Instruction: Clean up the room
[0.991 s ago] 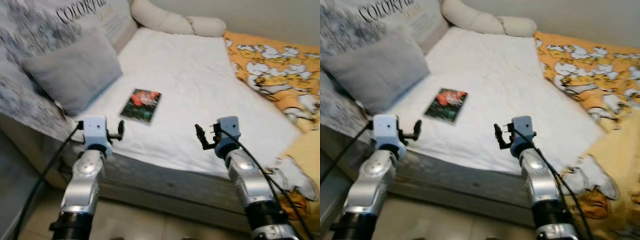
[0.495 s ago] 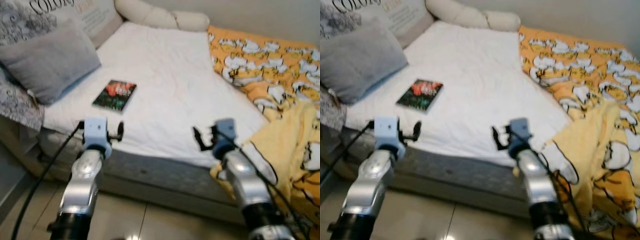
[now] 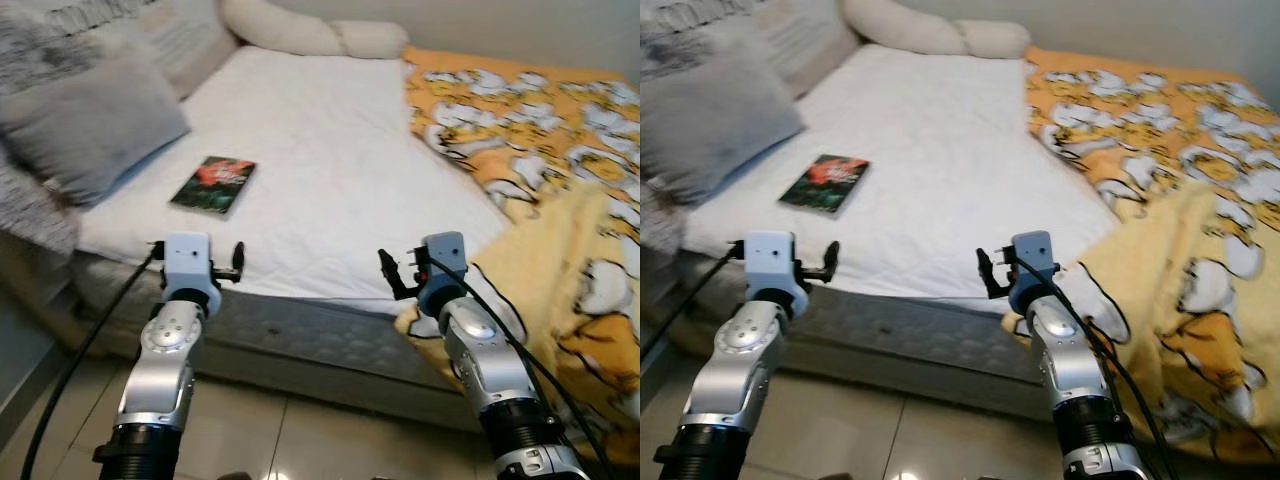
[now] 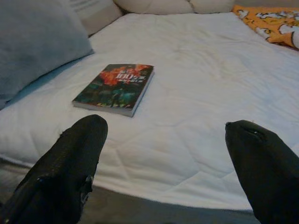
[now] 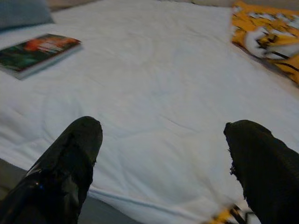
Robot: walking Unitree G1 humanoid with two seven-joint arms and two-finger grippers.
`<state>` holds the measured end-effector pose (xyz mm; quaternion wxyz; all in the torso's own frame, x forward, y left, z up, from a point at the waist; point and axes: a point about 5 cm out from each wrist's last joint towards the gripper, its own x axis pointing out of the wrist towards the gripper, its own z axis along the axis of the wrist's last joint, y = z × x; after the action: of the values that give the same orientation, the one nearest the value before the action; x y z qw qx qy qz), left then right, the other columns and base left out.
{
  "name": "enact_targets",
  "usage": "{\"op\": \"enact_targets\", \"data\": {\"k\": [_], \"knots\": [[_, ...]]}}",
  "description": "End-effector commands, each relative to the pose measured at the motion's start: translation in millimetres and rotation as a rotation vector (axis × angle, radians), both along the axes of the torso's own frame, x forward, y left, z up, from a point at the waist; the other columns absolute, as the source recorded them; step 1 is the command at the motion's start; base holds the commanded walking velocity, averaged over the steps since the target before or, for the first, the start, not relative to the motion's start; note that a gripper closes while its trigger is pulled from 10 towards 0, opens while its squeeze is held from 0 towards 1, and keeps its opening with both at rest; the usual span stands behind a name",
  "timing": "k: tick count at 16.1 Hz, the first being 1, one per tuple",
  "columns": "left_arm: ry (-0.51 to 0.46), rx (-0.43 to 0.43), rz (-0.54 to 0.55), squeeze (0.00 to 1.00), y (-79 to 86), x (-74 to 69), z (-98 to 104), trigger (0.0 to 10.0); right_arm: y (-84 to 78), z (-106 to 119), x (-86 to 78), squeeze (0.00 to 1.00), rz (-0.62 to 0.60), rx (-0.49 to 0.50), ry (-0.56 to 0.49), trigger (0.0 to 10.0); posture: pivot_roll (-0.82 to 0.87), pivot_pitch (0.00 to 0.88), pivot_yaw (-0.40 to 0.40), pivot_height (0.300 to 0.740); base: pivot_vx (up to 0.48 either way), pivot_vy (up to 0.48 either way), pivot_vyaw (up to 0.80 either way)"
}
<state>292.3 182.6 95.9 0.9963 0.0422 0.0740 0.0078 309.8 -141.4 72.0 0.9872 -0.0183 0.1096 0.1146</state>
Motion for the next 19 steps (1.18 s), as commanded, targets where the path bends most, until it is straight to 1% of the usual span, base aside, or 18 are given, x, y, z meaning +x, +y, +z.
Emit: {"op": "enact_targets", "data": {"k": [1, 2, 5, 6, 13, 19], "knots": [[-0.012, 0.000, -0.007, 1.00, -2.1, 2.9, 2.5, 10.0, -4.1, -0.6, 1.3, 0.00, -0.016, -0.002, 0.010, 10.0, -0.04, 0.000, -0.031, 0.740, 0.000, 0.000, -0.80], [-0.017, -0.003, -0.008, 1.00, -2.5, 3.2, 3.4, 10.0, -4.1, -0.6, 1.4, 0.00, -0.016, -0.002, 0.009, 10.0, -0.04, 0.000, -0.031, 0.740, 0.244, 0.000, -0.55], [-0.022, -0.007, -0.016, 1.00, -4.1, 3.6, 3.9, 10.0, -3.8, 0.2, 1.7, 0.00, -0.014, -0.010, -0.003, 10.0, -0.04, 0.000, -0.032, 0.740, 0.266, 0.000, 0.00], [-0.023, -0.009, -0.019, 1.00, -4.5, 3.6, 3.8, 10.0, -3.6, -0.8, 1.6, 0.00, -0.017, -0.006, 0.009, 10.0, -0.04, 0.000, -0.031, 0.740, 0.292, 0.000, 0.00], [-0.021, -0.009, -0.034, 1.00, -6.1, 2.8, 1.9, 10.0, -3.1, -3.3, 1.4, 0.00, -0.022, -0.007, 0.022, 10.0, -0.04, 0.000, -0.031, 0.740, 0.306, 0.000, -0.76], [-0.023, -0.009, -0.044, 1.00, -7.1, 2.7, 1.6, 10.0, -2.4, -3.0, 1.5, 0.00, -0.016, -0.022, 0.014, 10.0, -0.05, 0.000, -0.029, 0.740, 0.315, 0.000, 0.00]]}}
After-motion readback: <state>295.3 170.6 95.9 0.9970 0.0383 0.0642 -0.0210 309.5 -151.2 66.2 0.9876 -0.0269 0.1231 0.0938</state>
